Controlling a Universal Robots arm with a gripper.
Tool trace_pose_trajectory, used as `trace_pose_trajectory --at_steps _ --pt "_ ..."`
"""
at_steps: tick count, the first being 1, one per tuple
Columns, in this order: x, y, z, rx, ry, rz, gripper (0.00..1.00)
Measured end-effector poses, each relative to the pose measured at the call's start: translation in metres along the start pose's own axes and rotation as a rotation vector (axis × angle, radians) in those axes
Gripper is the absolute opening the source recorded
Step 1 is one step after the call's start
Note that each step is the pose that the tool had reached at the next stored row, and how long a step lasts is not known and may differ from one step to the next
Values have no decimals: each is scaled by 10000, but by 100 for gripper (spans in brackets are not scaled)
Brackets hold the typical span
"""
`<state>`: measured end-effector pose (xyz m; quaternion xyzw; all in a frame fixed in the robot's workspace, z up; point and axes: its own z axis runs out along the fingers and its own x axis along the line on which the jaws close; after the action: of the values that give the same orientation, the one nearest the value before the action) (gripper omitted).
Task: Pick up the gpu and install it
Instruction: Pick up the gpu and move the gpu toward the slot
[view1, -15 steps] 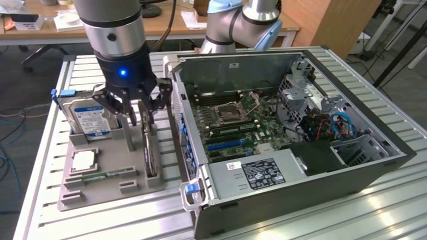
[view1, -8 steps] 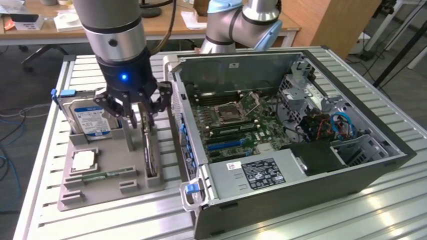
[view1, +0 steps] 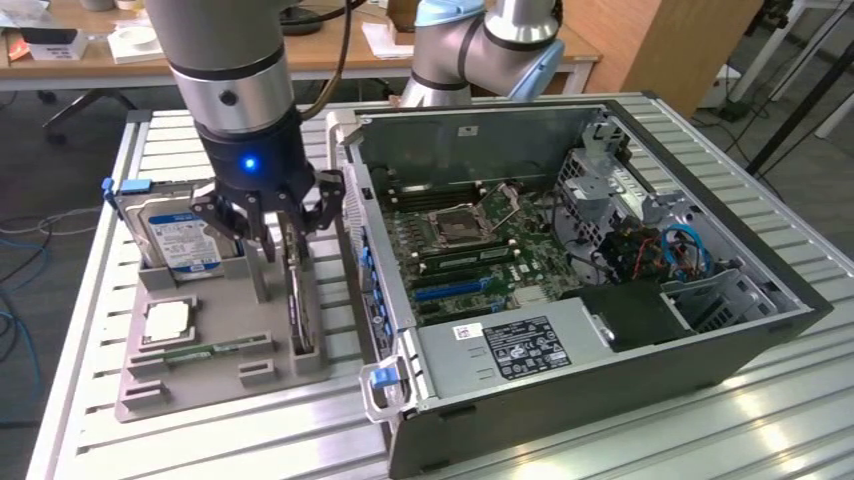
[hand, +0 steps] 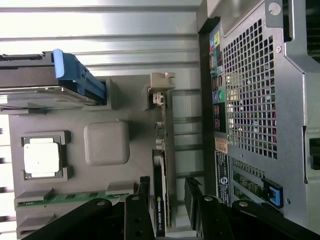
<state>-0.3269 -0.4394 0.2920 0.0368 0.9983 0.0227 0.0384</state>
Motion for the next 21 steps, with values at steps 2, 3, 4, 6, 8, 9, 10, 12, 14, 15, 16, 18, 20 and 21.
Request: trace_pose_trajectory --at_steps 2,3,4,6,8,9,10,12,14,15,16,18,20,21 --pt "0 0 3 2 2 0 41" --pt "0 0 3 2 2 0 41" --pt "0 0 4 2 1 0 41" --pt "0 0 5 1 0 0 41" --pt "2 0 7 -1 -2 1 41" --pt "6 0 8 -2 -3 1 41" --pt "10 0 9 -1 -2 2 41" --pt "14 -1 8 0 0 0 41" --pt "15 -1 8 1 1 -1 41" --pt "15 -2 8 0 0 -1 41" --pt "15 -2 8 0 0 -1 41" --pt "16 -2 10 1 1 0 41" --pt "17 -3 25 0 -1 0 41" --pt "18 -3 35 0 0 0 41"
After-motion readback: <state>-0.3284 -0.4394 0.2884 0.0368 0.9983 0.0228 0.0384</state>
